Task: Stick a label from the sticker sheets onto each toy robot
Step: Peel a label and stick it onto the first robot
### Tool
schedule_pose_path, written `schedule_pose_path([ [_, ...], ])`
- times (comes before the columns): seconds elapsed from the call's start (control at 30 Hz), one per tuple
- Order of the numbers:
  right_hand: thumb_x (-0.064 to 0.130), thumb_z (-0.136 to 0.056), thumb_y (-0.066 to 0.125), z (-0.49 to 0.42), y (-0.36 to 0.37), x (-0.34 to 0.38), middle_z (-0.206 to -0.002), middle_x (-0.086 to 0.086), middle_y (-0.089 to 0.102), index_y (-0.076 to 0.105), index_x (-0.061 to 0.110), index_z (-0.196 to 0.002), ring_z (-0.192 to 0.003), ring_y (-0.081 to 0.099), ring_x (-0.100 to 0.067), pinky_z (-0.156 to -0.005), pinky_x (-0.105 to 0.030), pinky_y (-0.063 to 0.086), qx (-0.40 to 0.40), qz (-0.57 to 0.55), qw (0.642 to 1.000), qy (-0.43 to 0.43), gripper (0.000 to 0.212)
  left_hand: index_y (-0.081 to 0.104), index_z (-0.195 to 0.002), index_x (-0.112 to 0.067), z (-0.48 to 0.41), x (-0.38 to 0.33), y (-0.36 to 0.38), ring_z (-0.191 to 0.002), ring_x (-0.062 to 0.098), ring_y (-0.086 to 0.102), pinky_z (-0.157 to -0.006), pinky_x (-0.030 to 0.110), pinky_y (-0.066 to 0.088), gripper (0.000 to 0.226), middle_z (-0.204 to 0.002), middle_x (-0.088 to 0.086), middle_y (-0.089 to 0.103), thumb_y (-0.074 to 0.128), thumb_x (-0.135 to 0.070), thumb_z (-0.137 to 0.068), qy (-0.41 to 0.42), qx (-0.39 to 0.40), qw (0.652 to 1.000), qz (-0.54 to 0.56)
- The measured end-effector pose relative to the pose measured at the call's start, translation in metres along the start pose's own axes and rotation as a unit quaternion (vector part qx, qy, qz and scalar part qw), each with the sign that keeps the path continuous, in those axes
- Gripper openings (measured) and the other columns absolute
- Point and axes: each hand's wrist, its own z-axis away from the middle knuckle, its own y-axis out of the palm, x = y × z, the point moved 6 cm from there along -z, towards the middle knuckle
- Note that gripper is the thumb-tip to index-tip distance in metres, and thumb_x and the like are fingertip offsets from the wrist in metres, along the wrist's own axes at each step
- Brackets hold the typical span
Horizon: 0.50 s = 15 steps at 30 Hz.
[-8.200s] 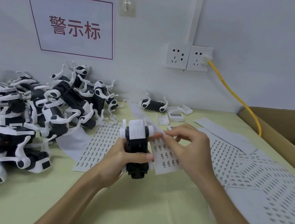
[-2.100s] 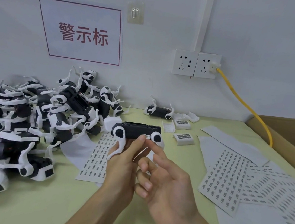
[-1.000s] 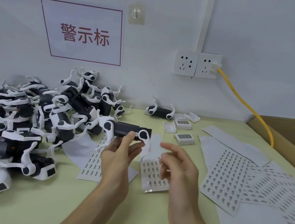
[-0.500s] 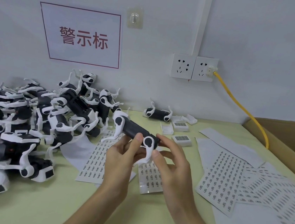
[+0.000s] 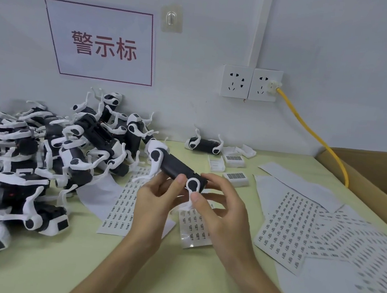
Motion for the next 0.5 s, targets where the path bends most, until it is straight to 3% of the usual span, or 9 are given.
schedule_pose_path([
  [0.07, 0.045, -0.079, 0.073, -0.002, 0.0, -0.001, -0.112, 0.019, 0.069, 0.065, 0.037, -0.113, -0.109, 0.066, -0.006, -0.08, -0.023, 0.054, 0.021, -0.007, 1.0, 0.016, 0.036, 0.071, -0.114, -0.006, 0.0, 0.001, 0.001, -0.103, 0.027, 0.076, -0.089, 0.033, 0.06, 0.035, -0.105, 0.011, 0.079, 0.07, -0.034, -0.092, 0.011, 0.017, 1.0, -0.009],
  [0.17, 0.036, -0.082, 0.08, -0.006, -0.001, -0.004, -0.107, 0.024, 0.068, 0.065, 0.041, -0.114, -0.099, 0.069, -0.004, -0.077, -0.019, 0.054, 0.054, 0.01, 0.998, 0.037, 0.036, 0.07, -0.121, -0.007, 0.002, 0.005, 0.005, -0.104, 0.025, 0.076, -0.085, 0.028, 0.061, 0.031, -0.11, 0.01, 0.079, 0.069, -0.028, -0.098, 0.019, 0.041, 0.999, -0.003],
  [0.3, 0.033, -0.082, 0.082, -0.01, -0.004, -0.01, -0.103, 0.027, 0.071, 0.069, 0.044, -0.113, -0.093, 0.071, -0.002, -0.079, -0.018, 0.056, 0.062, 0.045, 0.996, 0.047, 0.036, 0.07, -0.122, -0.011, 0.002, 0.016, 0.008, -0.104, 0.024, 0.076, -0.085, 0.03, 0.062, 0.039, -0.111, 0.005, 0.079, 0.06, -0.037, -0.095, -0.012, 0.039, 0.999, -0.034],
  [0.4, 0.033, -0.083, 0.082, -0.016, -0.011, -0.023, -0.104, 0.013, 0.076, 0.073, 0.03, -0.12, -0.095, 0.073, -0.009, -0.08, -0.028, 0.06, 0.034, 0.048, 0.993, 0.103, 0.038, 0.071, -0.121, -0.017, 0.001, 0.024, 0.009, -0.101, 0.018, 0.077, -0.074, 0.021, 0.059, 0.034, -0.108, 0.0, 0.08, 0.055, -0.038, -0.1, -0.062, 0.052, 0.993, -0.081],
  [0.5, 0.034, -0.089, 0.076, -0.022, -0.023, -0.038, -0.095, -0.006, 0.078, 0.078, 0.018, -0.107, -0.084, 0.075, -0.027, -0.068, -0.035, 0.061, -0.005, -0.092, 0.97, 0.226, 0.024, 0.072, -0.122, -0.026, -0.001, 0.022, 0.003, -0.105, 0.002, 0.071, -0.086, 0.022, 0.056, 0.024, -0.111, -0.012, 0.078, 0.054, -0.026, -0.107, -0.026, 0.052, 0.971, -0.231],
])
